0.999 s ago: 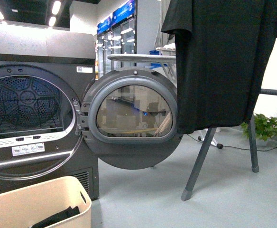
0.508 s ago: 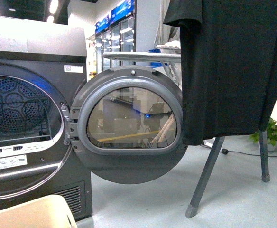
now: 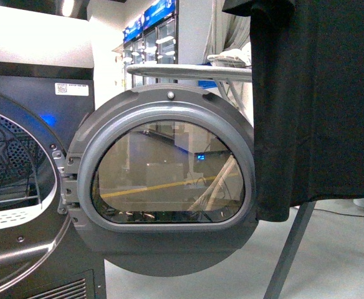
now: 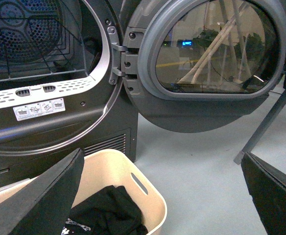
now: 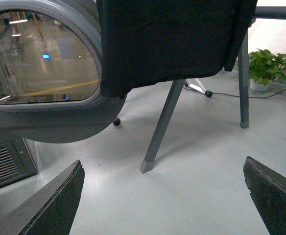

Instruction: Move hamper under clothes hanger

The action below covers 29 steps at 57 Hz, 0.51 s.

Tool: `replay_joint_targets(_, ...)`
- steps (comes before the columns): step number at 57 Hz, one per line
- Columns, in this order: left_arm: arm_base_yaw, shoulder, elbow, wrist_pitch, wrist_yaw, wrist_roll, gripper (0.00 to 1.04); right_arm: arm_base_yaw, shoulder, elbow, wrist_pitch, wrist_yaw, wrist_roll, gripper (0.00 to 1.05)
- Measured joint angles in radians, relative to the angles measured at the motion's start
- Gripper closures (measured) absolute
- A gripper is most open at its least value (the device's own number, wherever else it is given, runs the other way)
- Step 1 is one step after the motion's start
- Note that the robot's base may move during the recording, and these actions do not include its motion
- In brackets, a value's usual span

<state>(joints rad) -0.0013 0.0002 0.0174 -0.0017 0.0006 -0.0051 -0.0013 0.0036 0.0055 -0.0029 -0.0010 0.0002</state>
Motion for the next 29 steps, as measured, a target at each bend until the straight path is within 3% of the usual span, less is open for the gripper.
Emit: replay_joint_targets(29, 0.0, 0.001, 0.0, 0.0, 0.0, 0.0, 0.07, 0.0, 0.0, 0.0, 0.0, 0.0, 0.0, 0.08)
